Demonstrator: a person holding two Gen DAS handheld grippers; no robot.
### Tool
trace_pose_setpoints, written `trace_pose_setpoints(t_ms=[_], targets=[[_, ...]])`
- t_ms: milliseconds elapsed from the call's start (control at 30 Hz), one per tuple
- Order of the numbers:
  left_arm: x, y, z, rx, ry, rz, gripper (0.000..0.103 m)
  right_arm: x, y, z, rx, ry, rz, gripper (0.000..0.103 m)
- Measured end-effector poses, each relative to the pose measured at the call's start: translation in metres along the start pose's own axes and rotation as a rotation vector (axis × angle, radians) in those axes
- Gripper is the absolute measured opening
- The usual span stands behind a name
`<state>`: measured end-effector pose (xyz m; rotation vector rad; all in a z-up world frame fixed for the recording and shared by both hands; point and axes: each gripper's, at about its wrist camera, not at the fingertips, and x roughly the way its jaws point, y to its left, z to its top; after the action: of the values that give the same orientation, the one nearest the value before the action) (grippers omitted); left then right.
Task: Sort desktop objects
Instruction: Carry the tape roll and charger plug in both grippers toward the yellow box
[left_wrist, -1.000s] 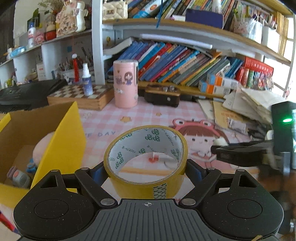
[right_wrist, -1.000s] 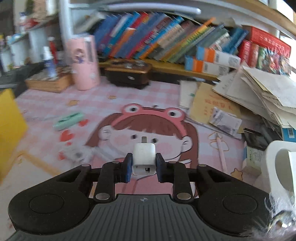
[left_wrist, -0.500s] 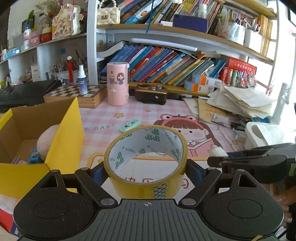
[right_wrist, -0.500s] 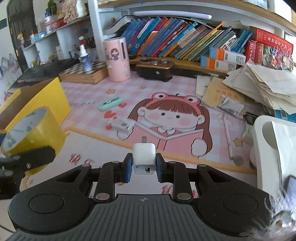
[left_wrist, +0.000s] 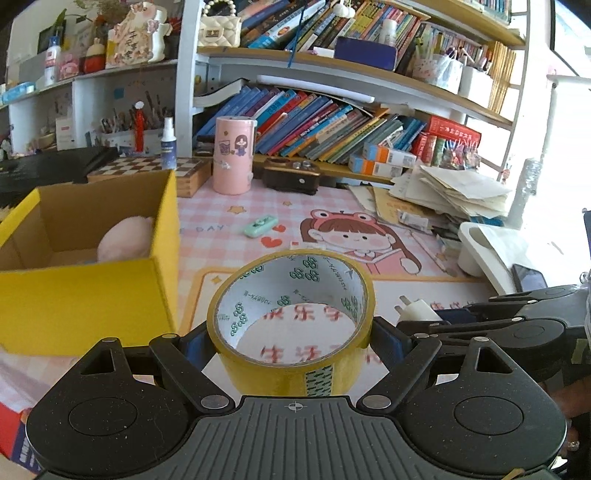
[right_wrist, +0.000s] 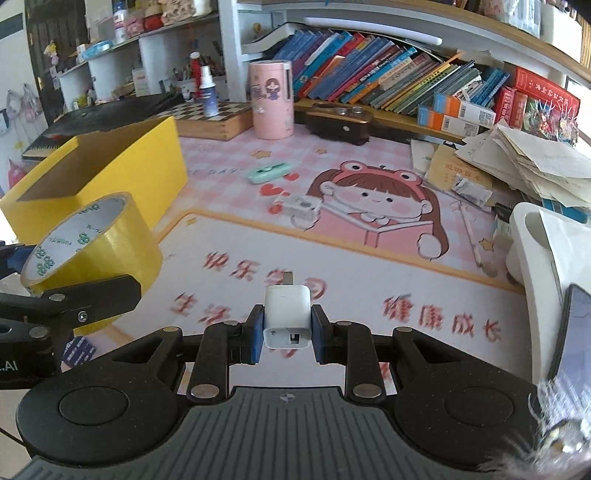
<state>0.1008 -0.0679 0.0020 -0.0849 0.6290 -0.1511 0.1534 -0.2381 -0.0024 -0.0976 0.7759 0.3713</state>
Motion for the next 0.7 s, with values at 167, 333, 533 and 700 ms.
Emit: trace_pose_setpoints(t_ms=[167, 333, 533, 700], targets=[[-0.032, 0.02, -0.016, -0.018, -0.009, 0.016, 0.088, -0.021, 0.035, -0.016, -0.016, -0.005, -0.008, 0.023], [-0.06, 0.041, -0.033, -0.042, 0.0, 0.046, 0.087, -0.035, 0.071, -0.034, -0.033, -0.001, 0.015, 0.023], [-0.089, 0.065, -0.049, -0.062, 0.013, 0.106, 0.087, -0.042, 0.11, -0.048, -0.05, 0.021, 0.069, 0.023], [-0.109, 0.085, -0.06, -0.098, 0.013, 0.154, 0.087, -0.044, 0.14, -0.054, -0.073, 0.026, 0.12, 0.023]])
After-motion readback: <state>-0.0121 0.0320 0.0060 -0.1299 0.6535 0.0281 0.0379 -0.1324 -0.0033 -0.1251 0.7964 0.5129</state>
